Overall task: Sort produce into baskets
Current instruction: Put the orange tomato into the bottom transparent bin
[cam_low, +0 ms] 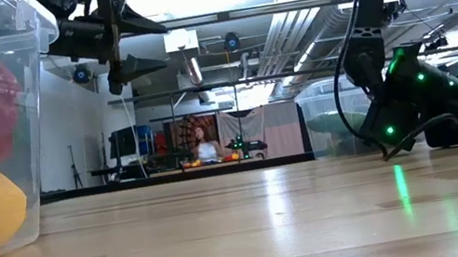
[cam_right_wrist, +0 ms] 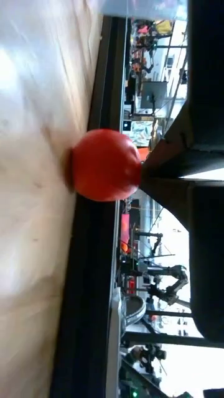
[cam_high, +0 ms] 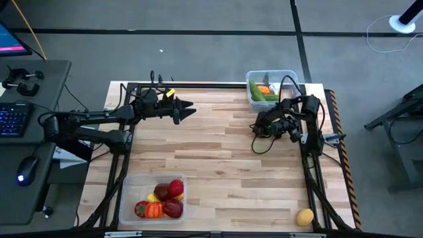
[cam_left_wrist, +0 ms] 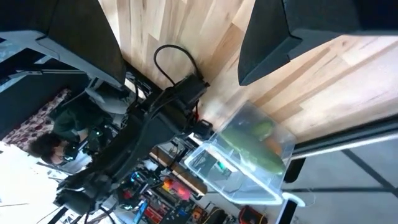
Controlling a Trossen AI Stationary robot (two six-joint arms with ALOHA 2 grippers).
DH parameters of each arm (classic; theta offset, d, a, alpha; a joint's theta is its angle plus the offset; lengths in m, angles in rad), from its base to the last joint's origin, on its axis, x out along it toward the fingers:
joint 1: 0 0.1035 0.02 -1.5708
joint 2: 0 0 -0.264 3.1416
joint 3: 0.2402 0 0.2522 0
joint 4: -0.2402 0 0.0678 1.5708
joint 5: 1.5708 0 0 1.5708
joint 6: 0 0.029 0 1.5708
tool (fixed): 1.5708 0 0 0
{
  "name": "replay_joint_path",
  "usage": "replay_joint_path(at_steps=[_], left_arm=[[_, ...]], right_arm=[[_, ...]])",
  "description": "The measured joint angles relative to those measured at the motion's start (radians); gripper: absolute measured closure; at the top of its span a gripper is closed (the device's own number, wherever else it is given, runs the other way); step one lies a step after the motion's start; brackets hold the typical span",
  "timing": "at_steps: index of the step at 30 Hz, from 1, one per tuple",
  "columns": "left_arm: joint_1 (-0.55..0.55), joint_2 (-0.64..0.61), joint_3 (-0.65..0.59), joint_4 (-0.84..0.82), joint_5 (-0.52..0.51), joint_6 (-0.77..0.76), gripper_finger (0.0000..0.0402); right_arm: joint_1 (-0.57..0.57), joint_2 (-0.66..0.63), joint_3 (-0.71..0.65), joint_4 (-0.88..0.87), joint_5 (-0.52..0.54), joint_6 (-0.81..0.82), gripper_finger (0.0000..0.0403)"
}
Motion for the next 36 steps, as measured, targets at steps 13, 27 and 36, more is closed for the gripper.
replay_joint_path(at_steps=[13, 27, 36], left_arm=[[0.0, 0.0, 0.0, -0.042, 0.0, -0.005, 0.0101], [0.0, 0.0, 0.0, -0.06, 0.002, -0.005, 0.0101], [0.0, 0.0, 0.0, -0.06, 0.002, 0.004, 0.0101]], right_arm=[[0.132, -0.002, 0.117, -0.007, -0.188, 0.061, 0.0403], [0.298, -0.049, 0.406, 0.009, -0.415, 0.173, 0.0403], [0.174, -0.163, 0.207, -0.042, -0.296, 0.253, 0.0403]])
